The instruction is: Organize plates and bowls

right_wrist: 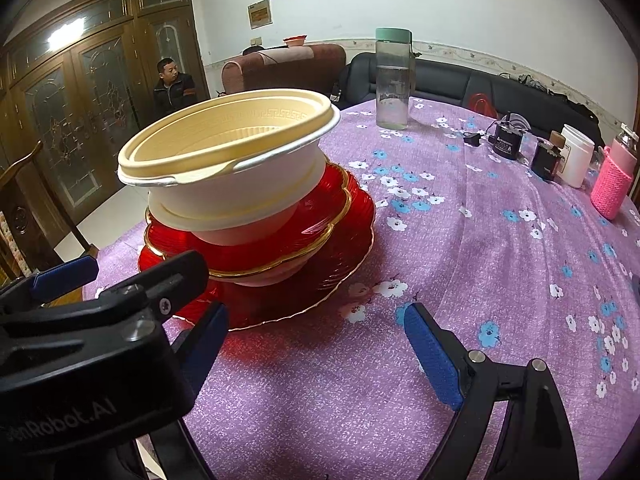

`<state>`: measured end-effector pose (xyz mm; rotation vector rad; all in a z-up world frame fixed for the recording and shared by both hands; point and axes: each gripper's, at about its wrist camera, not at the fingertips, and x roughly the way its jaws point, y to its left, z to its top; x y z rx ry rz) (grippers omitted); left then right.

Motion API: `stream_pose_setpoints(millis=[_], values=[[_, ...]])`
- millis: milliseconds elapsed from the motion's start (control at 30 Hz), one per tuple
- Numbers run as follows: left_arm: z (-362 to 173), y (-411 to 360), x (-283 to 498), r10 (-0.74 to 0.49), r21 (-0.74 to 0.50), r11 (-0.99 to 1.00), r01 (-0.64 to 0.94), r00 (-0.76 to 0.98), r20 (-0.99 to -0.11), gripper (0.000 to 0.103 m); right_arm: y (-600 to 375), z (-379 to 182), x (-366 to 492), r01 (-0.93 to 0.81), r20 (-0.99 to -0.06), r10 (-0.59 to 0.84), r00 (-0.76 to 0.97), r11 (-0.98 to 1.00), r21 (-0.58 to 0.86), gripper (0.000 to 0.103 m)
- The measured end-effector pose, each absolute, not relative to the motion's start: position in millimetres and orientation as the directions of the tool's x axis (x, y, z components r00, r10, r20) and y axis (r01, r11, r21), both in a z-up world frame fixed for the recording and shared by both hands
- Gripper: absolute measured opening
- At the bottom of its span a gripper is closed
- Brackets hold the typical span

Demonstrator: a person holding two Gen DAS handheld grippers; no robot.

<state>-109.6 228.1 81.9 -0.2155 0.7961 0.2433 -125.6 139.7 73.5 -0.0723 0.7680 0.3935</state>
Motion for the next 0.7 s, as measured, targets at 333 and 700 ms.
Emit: stream_pose_setpoints(millis=[333,700], values=[[79.8,231.8,-109.2,0.127,-0.107,0.949,-0.297,0.669,-0.732,0.103,144.5,71.8,-126.0,-0.382,-0.69,0.325,0.647,0.921,0.076,0.092],[78.7,234.7,-112.3,0.128,-0.112,0.946,-0.304,0.671,-0.73,0.103,147.1,70.3,-127.8,-0.387,-0.692,0.331,0.642,0.919,0.082,0.092]])
